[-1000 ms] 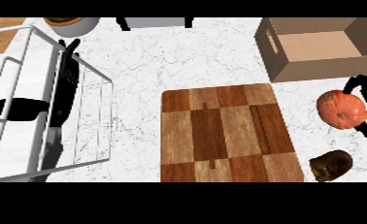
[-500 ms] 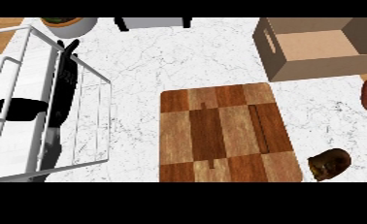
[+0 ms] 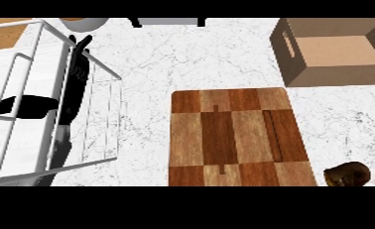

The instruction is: Pick the squash from the cutting board and place it in the cardboard box

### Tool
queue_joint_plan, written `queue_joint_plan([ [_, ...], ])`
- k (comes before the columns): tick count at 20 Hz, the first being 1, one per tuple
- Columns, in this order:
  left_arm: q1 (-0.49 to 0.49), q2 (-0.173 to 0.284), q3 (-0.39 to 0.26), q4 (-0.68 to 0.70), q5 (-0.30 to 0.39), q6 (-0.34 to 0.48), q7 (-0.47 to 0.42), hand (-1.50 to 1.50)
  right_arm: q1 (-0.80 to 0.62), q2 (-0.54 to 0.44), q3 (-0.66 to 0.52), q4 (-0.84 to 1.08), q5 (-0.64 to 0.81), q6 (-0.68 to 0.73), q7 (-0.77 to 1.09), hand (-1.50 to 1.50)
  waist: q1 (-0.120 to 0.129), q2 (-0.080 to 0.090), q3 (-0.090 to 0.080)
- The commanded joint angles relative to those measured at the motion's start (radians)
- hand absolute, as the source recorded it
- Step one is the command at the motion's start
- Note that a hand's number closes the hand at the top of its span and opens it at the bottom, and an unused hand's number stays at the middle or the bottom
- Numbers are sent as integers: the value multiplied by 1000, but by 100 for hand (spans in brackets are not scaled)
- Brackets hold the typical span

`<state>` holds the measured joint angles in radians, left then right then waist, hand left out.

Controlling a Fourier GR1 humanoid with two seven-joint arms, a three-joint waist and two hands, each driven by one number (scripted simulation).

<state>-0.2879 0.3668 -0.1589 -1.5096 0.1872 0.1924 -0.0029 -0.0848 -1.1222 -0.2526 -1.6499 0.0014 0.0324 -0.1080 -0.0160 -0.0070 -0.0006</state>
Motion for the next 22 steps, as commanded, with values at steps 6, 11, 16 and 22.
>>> queue_joint_plan([
  [6,35,-10,-168,1,-30,-136,41,0,-154,-13,6,122,-47,53,83,150,43,13,0],
  [11,10,-37,-186,49,-34,-137,13,0,-245,17,71,245,26,16,71,150,63,26,1],
  [16,-72,-50,-202,44,-60,-110,57,0,-349,12,138,348,105,20,65,150,68,27,2],
  [22,-51,-52,-197,62,-44,-128,31,0,-435,79,225,485,232,-40,16,150,79,30,2],
])
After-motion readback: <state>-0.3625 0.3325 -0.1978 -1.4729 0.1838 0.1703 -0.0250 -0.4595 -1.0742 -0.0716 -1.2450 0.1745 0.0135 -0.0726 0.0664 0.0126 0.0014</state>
